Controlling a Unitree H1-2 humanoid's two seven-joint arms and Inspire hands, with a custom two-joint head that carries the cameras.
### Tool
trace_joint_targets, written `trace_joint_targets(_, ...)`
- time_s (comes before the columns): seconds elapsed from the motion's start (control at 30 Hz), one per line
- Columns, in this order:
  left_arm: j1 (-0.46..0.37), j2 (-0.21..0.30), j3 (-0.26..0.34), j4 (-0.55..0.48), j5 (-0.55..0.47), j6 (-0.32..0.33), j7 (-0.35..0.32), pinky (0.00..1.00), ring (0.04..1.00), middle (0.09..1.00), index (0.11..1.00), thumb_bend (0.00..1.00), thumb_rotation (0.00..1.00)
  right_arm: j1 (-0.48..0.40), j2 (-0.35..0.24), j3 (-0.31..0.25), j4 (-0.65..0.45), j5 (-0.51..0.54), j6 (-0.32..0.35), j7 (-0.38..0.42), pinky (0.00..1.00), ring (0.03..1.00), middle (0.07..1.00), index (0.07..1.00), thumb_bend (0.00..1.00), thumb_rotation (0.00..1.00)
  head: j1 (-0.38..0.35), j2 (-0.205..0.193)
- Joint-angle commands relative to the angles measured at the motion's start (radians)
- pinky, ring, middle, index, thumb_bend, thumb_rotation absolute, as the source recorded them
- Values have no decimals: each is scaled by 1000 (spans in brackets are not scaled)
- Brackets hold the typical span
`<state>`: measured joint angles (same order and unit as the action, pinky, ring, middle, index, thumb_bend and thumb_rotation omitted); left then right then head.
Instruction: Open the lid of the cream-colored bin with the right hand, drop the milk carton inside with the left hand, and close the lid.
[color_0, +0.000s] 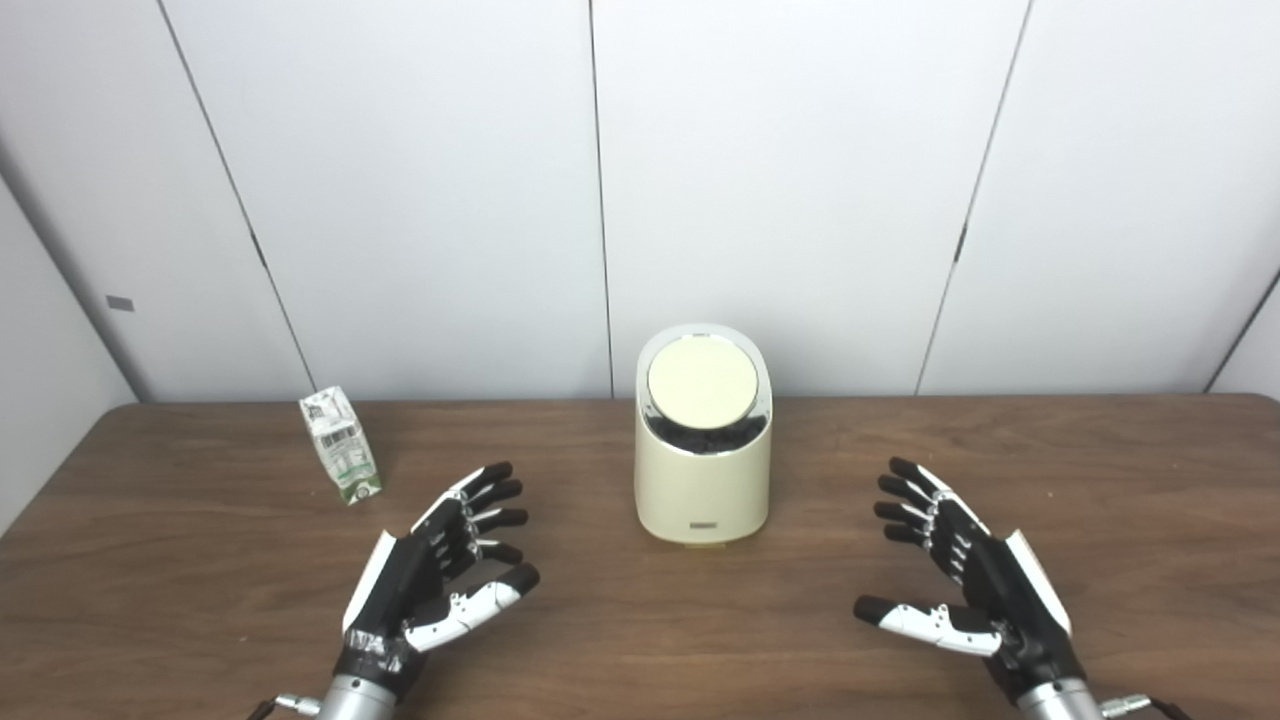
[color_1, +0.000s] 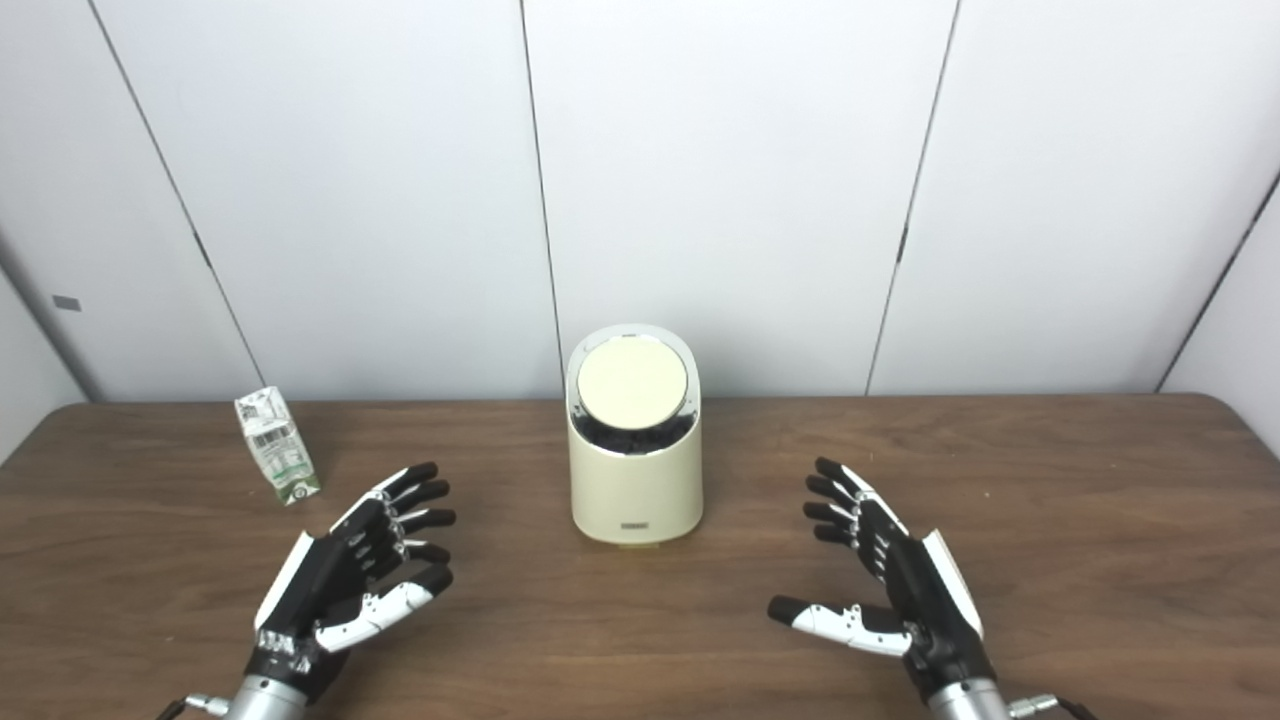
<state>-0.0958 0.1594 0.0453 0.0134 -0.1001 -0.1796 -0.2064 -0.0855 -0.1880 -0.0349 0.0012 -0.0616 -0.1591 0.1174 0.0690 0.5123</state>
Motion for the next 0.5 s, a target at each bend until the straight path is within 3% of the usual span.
trace_joint_targets(0.0,-29,8,7,-7,-22,-32,1,620,774,850,909,761,266,-29,-9,-2,-30,0,-40,-10,795,829,881,915,820,291,-3,1)
trace_joint_targets(0.47,-29,11,9,-10,-47,-29,-6,556,706,798,877,744,226,-28,-1,-7,-36,0,-42,-17,783,814,871,912,817,286,-11,4)
